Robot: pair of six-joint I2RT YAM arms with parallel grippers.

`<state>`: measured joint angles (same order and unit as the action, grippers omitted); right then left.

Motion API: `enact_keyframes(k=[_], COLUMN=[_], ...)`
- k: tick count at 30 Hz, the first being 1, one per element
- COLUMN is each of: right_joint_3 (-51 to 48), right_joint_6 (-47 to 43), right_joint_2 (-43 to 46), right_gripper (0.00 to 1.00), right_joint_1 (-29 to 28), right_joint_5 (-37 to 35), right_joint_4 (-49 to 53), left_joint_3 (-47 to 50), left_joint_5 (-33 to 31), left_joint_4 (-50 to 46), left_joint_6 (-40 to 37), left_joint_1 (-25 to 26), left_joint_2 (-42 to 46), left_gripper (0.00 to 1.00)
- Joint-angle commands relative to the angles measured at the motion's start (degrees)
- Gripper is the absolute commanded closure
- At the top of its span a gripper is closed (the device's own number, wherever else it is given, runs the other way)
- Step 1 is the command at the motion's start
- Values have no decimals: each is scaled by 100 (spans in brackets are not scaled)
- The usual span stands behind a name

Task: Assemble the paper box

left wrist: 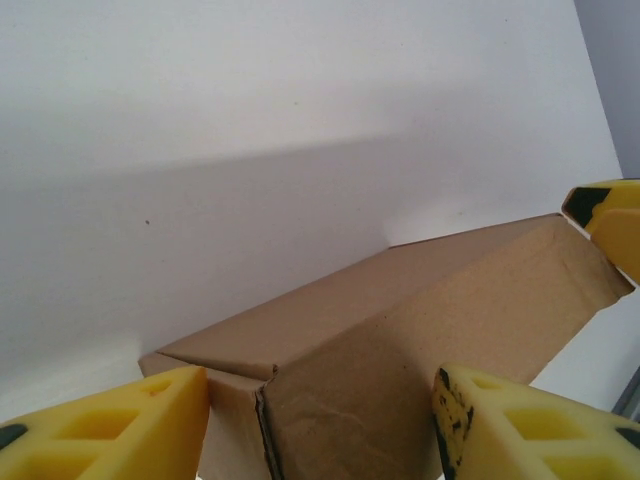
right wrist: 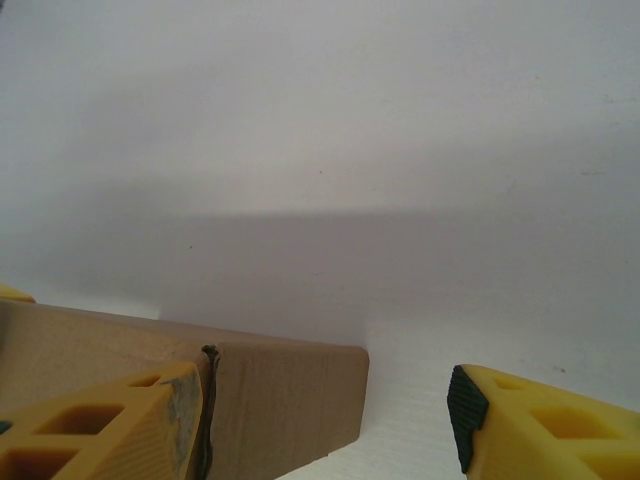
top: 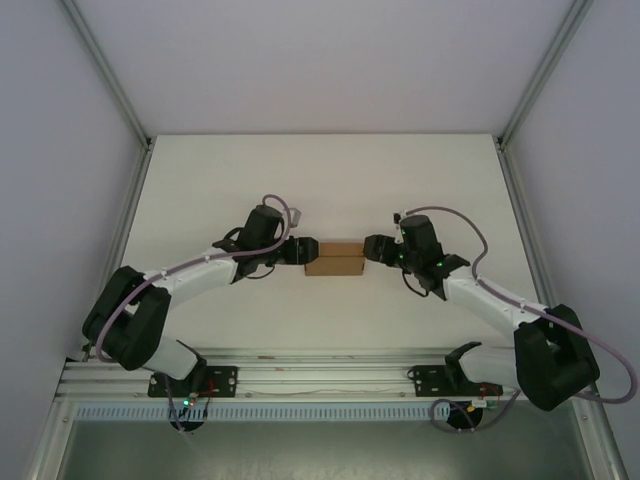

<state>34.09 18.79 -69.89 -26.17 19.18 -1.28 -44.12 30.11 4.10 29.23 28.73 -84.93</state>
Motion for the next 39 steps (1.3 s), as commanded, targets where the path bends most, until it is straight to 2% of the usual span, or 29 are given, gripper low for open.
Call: enact_keyframes(k=[1,5,10,13,21,27,31,37,39], right_joint_3=[-272,-313,-552,-882,-1153,-1391,-1690,-1563,-1324], right_joint_6=[-390,-521,-365,-121,6,284,657,828,838], right_joint_2=[-91,-337,-431,-348,-889,-1378,-1404,-875,-511], right_gripper=[33,36,44,48,55,64,72,73,67], right_joint_1=[-55,-192,-459,-519,-1049,-1473,-1538,-1576,-1558], right_joint_5=[317,135,-720,-973,-1438,-1801,-1853,-1861,-2054], right_joint_4=[-81,-74,-135,-366,-391,-711,-936,-514,-84], left_joint_3=[144,182,212,211,237,234,215,283,372], left_joint_5=[461,523,509,465,406,423,315,252,232], left_joint_4=[505,598,633,569,416,416,312,346,451], left_joint_6=[206,423,481,467,433,461,412,374,395], left_joint_1=[10,10,14,10,10,10,10,12,10], left_joint_2=[-117,-121,-116,-127,-94,-16,19,13,11], left_gripper=[41,41,41,41,40,39,40,42,43])
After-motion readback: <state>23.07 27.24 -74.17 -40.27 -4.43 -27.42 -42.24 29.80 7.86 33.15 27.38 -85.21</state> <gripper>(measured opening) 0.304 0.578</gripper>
